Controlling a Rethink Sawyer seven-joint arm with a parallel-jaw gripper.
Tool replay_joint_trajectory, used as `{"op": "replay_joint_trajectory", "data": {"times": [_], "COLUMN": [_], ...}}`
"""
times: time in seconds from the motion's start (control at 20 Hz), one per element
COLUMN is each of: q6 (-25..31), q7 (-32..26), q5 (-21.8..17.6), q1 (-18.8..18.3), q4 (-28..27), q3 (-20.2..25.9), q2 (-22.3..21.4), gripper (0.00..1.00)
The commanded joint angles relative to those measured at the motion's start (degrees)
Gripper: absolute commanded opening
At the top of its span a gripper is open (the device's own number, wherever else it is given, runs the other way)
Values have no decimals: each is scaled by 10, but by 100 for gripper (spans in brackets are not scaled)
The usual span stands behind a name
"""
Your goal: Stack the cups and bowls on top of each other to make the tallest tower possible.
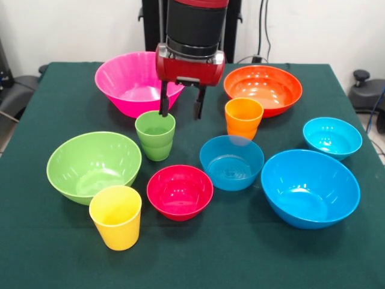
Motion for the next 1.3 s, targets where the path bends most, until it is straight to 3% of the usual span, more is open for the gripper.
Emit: {"op": "replay_joint_trajectory", "data": {"times": [0.05, 0.55, 1.3], "q6": [-47, -96, -79], "q7": [49, 61, 45], "q5": [-32, -27, -18], "q1": [13, 18, 25], "q4": [4, 27, 25], "q3": [5, -11, -16], "q2": [24, 33, 24], "gripper": [100, 100, 100]}}
